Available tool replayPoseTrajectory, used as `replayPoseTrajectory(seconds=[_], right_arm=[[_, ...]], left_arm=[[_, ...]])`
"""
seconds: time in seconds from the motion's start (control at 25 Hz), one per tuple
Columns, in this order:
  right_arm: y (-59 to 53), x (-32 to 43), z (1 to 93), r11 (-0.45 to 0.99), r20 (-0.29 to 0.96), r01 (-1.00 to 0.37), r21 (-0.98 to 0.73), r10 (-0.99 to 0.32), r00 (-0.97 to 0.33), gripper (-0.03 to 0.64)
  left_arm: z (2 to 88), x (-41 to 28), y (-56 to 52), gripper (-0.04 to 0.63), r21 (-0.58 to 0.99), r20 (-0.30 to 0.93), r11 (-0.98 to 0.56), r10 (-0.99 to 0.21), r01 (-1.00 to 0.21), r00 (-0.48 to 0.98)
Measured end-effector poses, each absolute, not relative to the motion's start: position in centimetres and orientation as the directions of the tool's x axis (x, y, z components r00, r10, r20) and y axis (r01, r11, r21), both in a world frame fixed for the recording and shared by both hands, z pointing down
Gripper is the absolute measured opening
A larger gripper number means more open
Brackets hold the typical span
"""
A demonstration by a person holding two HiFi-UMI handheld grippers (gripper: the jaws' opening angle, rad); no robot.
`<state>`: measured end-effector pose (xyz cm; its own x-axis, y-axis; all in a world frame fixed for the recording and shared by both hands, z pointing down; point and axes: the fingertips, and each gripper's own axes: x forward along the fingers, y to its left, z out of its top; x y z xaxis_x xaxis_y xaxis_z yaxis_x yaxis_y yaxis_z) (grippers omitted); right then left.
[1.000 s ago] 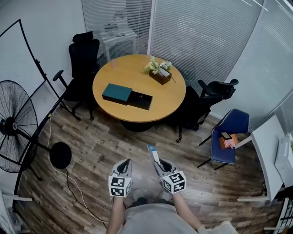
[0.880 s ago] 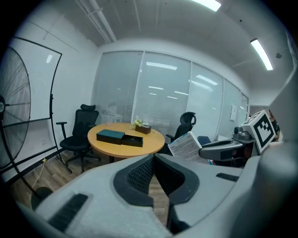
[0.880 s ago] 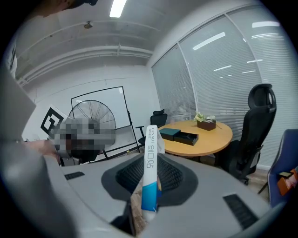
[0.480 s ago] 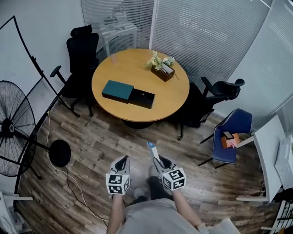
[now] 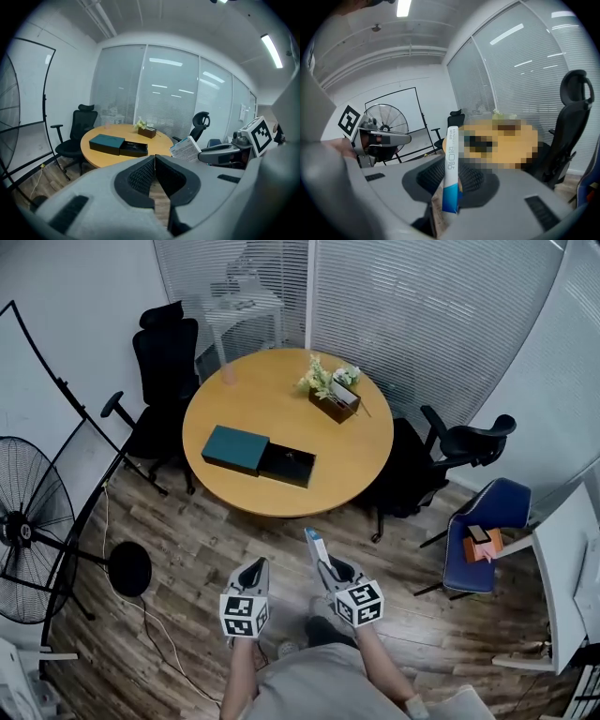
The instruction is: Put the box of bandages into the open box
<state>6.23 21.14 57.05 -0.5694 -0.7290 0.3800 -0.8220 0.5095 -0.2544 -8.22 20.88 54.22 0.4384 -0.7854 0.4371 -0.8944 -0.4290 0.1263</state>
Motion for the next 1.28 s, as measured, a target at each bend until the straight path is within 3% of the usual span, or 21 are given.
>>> replayPoseTrajectory(seconds=[0.48, 1.28], right_arm=[[11.4, 10.8, 58.4, 0.519, 0.392, -0.814, -0.262, -0.714, -0.581, 0.080], [3.3, 15.6, 58.2, 0.473, 0.404, -0.856, -0.210, -0.755, -0.516, 0.080]], left_arm=[[54.4, -4.7, 12.0, 0.011, 0.100, 0.459, -0.418, -0.786, -0.903, 0.415], [55.4, 1.6, 1.8, 0.011, 0.150, 0.430, -0.495, -0.747, -0.856, 0.507]])
